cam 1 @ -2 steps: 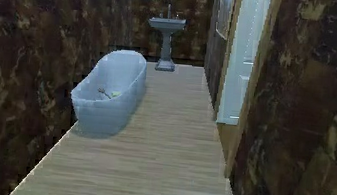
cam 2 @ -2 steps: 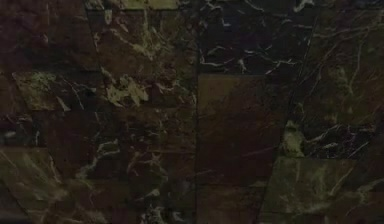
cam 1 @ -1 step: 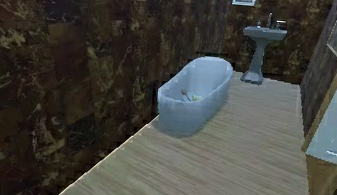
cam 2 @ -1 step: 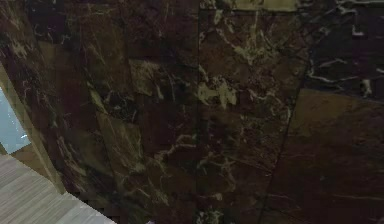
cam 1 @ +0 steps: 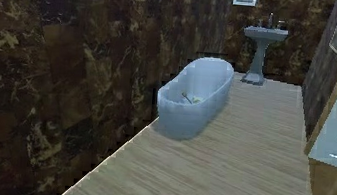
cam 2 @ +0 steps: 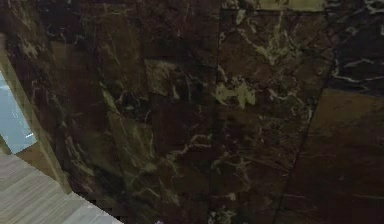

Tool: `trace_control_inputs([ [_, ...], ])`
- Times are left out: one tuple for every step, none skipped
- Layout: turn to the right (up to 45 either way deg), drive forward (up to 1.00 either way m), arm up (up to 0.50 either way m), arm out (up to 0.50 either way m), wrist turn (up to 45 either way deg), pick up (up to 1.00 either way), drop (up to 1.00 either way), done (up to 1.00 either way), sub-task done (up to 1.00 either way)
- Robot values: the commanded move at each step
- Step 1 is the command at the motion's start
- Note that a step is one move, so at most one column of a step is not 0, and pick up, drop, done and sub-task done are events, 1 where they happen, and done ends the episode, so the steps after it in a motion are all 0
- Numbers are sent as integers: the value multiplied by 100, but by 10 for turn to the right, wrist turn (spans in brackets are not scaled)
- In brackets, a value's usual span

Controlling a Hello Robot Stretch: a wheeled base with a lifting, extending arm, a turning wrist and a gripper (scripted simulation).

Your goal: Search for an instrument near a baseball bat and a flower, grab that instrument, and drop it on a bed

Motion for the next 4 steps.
trace_control_inputs([
  [60, 0, 0, 0, 0, 0, 0, 0, 0],
  [0, 60, 0, 0, 0, 0, 0, 0, 0],
  [180, 0, 0, 0, 0, 0, 0, 0, 0],
  [0, 5, 0, 0, 0, 0, 0, 0, 0],
])
